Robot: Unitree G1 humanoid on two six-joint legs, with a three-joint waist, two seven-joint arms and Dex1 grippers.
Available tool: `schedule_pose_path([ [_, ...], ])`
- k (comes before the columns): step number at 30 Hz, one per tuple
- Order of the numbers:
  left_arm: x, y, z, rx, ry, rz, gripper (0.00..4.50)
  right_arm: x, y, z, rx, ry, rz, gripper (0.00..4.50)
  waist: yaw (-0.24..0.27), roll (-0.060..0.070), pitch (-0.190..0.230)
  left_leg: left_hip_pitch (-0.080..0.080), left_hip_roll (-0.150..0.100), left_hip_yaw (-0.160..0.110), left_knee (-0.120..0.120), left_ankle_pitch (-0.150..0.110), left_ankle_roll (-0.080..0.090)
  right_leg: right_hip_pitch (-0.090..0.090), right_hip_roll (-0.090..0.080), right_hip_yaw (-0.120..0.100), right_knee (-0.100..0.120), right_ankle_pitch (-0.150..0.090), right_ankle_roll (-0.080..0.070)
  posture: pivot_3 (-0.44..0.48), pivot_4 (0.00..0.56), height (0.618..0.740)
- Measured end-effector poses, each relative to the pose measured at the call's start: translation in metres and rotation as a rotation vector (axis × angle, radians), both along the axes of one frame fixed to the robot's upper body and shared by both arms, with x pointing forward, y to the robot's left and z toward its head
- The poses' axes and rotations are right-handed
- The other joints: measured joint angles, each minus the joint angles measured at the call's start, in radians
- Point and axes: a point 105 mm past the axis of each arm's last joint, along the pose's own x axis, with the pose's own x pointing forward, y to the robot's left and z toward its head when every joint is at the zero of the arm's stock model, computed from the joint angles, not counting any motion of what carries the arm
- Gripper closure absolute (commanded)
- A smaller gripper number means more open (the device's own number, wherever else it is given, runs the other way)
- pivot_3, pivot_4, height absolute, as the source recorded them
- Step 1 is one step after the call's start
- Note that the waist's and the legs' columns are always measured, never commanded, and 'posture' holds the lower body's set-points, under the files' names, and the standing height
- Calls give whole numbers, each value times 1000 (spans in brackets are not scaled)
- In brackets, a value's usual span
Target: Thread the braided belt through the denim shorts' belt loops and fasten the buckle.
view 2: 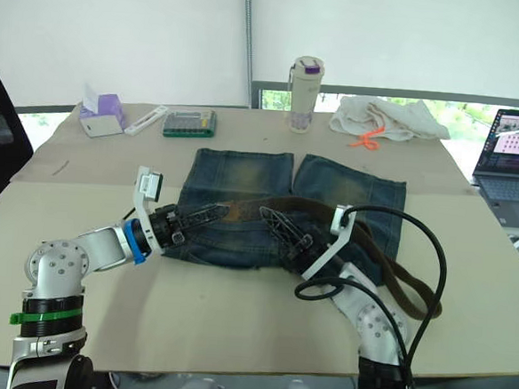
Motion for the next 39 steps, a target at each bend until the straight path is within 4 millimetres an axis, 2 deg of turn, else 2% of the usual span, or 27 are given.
schedule_pose_path([
  [2, 0, 0, -1, 1, 1, 0, 4500, 0, 1, 0, -2, 0, 4, 4278, 0, 0, 0, 0, 0, 0, 0, 0, 0, 0, 0, 0, 0, 0, 0, 0, 150, 740],
  [3, 0, -1, -1, 2, 1, 1, 4500, -1, 1, 0, -2, 0, 6, 4447, 0, 0, 0, 0, 0, 0, 0, 0, 0, 0, 0, 0, 0, 0, 0, 0, 150, 740],
  [5, 1, -1, -2, 1, -2, 5, 3715, -1, 1, 0, -2, -1, 5, 4500, 0, 0, 0, 0, 0, 0, 0, 0, 0, 0, 0, 0, 0, 0, 0, 0, 150, 740],
  [9, 1, -2, -6, 10, -8, 13, 2419, 1, 1, -1, -8, 7, -5, 4500, 0, 0, 0, 0, 0, 0, 0, 0, 0, 0, 0, 0, 0, 0, 0, 0, 150, 740],
  [11, 4, 1, -12, 63, -21, 36, 1754, 3, -3, -3, -23, 20, -29, 4500, 0, 0, 0, 0, 0, 0, 0, 0, 0, 0, 0, 0, 0, 0, 0, 0, 150, 740],
  [16, 11, 21, -29, 257, -84, 126, 27, 18, -34, -18, -98, 98, -175, 4500, 2, 0, 0, 0, 0, 1, -1, 0, 0, 0, 0, 0, -1, 0, 0, 0, 150, 740],
  [19, 12, 26, -32, 325, -138, 138, 6, 24, -54, -25, -120, 137, -253, 4500, 5, 0, 0, -1, 0, 1, -1, 0, 0, 0, 0, 0, -2, 0, 0, 0, 150, 740],
  [27, 8, 18, -28, 426, -311, 78, 6, 31, -78, -34, -158, 218, -372, 4500, 3, 0, 0, -1, 0, 1, -1, 0, 0, 0, 0, 0, -2, 0, 0, 0, 150, 740],
  [35, 10, 16, -26, 448, -377, 83, 6, 31, -80, -48, -195, 299, -393, 4500, 2, 0, 0, -1, 1, 1, -1, 0, 0, 0, 0, 0, -2, 0, 0, 0, 150, 740],
  [39, 10, 17, -29, 482, -392, 80, 6, 31, -69, -51, -185, 313, -366, 4500, 0, 0, 0, 0, 2, 1, -1, 0, 0, 0, 1, 0, -2, 0, 0, 0, 150, 740],
])
